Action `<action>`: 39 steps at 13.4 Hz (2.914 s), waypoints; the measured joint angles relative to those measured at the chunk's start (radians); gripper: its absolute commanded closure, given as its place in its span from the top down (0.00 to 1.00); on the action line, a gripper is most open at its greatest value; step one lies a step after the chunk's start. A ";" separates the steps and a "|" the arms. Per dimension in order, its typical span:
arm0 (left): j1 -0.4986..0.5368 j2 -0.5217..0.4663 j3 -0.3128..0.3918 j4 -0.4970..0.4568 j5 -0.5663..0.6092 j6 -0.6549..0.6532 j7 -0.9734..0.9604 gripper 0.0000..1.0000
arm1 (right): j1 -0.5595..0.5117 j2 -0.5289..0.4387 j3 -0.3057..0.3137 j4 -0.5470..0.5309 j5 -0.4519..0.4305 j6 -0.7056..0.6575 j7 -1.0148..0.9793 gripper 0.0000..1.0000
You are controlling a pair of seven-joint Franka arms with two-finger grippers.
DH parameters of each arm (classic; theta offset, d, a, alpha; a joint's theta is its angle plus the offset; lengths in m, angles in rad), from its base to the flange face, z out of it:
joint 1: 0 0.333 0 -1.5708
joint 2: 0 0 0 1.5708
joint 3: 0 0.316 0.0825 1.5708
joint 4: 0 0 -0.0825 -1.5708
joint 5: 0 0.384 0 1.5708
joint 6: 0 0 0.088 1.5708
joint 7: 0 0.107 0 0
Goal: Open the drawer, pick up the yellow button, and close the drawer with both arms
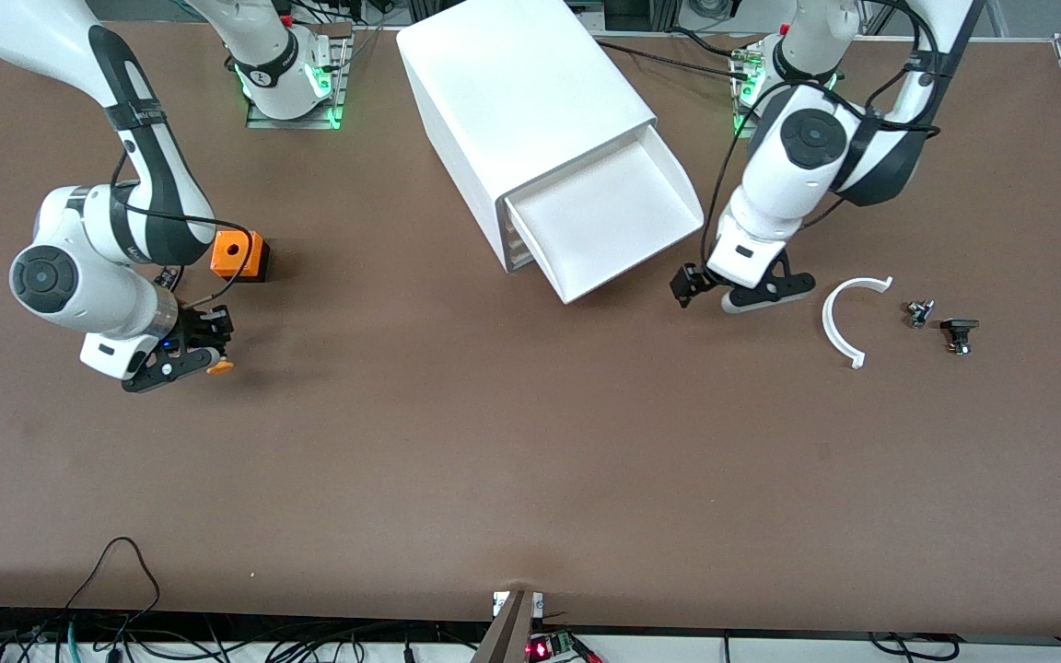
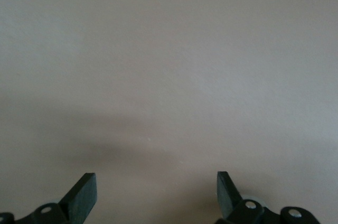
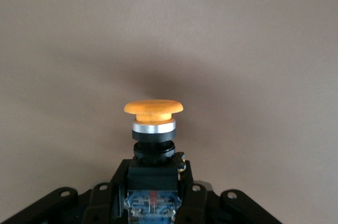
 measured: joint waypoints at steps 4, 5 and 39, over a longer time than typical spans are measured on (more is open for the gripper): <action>-0.003 0.000 -0.094 -0.031 0.000 0.000 -0.012 1.00 | -0.043 0.012 0.000 -0.171 0.000 0.216 0.023 0.11; -0.003 -0.001 -0.123 -0.037 0.000 0.000 -0.030 1.00 | -0.059 0.022 0.000 -0.189 0.000 0.242 0.021 0.13; 0.058 -0.155 0.297 0.513 -0.019 -0.802 0.766 1.00 | -0.050 -0.255 -0.001 0.587 -0.001 -0.772 0.400 1.00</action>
